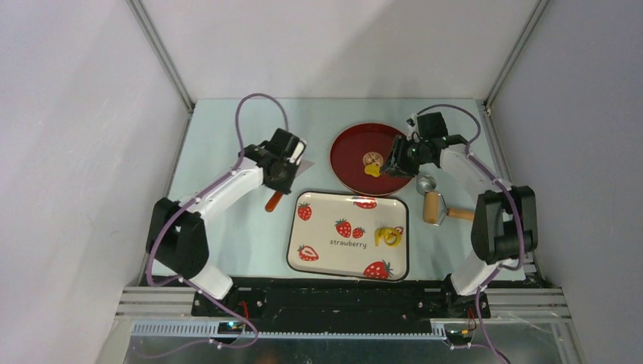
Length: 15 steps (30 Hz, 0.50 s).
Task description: Roll out the dumpling wrappers from the dough
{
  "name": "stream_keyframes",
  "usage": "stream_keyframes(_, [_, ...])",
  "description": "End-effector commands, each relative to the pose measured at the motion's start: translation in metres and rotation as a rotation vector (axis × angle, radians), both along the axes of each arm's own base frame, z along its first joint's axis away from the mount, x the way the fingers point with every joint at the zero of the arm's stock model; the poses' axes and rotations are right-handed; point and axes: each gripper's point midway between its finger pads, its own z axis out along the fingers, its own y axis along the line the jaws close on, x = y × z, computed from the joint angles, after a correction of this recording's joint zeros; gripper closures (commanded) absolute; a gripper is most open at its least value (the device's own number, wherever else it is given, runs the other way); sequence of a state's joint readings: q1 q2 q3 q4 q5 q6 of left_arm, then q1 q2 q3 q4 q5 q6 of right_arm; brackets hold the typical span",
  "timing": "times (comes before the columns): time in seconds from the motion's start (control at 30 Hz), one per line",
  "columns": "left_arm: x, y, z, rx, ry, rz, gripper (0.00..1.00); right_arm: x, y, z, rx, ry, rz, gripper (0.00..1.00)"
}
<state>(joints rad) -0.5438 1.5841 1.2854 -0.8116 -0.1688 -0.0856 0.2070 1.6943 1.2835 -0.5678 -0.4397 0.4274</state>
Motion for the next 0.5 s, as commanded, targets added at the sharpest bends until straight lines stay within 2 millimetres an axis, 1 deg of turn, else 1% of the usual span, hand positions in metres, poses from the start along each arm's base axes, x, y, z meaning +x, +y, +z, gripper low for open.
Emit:
stream_keyframes(0.0, [-0.003, 0.014, -0.015, -0.106, 0.014, 0.066, 1.0, -0.02, -0.02, 0.018, -0.002, -0.033, -0.03, 0.55])
stream_keyframes(0.03, [-0.008, 0.022, -0.026, -0.105, 0.044, 0.085, 1.0, -0.027, -0.025, 0.02, -0.005, -0.038, -0.04, 0.54])
stream_keyframes(0.07, [-0.009, 0.024, -0.031, -0.115, 0.051, 0.093, 1.0, -0.029, -0.031, 0.022, -0.005, -0.042, -0.057, 0.53])
stream_keyframes(0.1, [-0.014, 0.033, -0.041, -0.103, 0.074, 0.114, 1.0, -0.035, -0.035, 0.024, -0.004, -0.049, -0.067, 0.52])
stream_keyframes(0.13, [-0.015, 0.037, -0.045, -0.093, 0.079, 0.13, 1.0, -0.036, -0.039, 0.025, -0.004, -0.052, -0.081, 0.51])
stream_keyframes(0.17, [-0.019, 0.043, -0.054, -0.078, 0.101, 0.146, 1.0, -0.041, -0.042, 0.027, -0.004, -0.06, -0.086, 0.5])
stream_keyframes(0.23, [-0.023, 0.05, -0.066, -0.064, 0.127, 0.168, 0.97, -0.047, -0.049, 0.03, -0.011, -0.067, -0.099, 0.47])
stream_keyframes(0.3, [-0.027, 0.052, -0.075, -0.057, 0.151, 0.173, 0.9, -0.052, -0.054, 0.03, -0.02, -0.073, -0.108, 0.42])
stream_keyframes(0.33, [-0.028, 0.053, -0.078, -0.053, 0.155, 0.18, 0.82, -0.054, -0.057, 0.03, -0.024, -0.073, -0.115, 0.37])
stream_keyframes(0.37, [-0.028, 0.053, -0.08, -0.052, 0.157, 0.184, 0.76, -0.057, -0.059, 0.031, -0.028, -0.081, -0.12, 0.35])
stream_keyframes(0.4, [-0.029, 0.055, -0.082, -0.045, 0.157, 0.195, 0.66, -0.058, -0.062, 0.031, -0.03, -0.084, -0.13, 0.3])
stream_keyframes(0.43, [-0.028, 0.056, -0.08, -0.044, 0.145, 0.205, 0.61, -0.061, -0.064, 0.032, -0.032, -0.09, -0.136, 0.28])
stream_keyframes(0.47, [-0.029, 0.057, -0.08, -0.042, 0.141, 0.209, 0.5, -0.064, -0.066, 0.032, -0.035, -0.095, -0.14, 0.23])
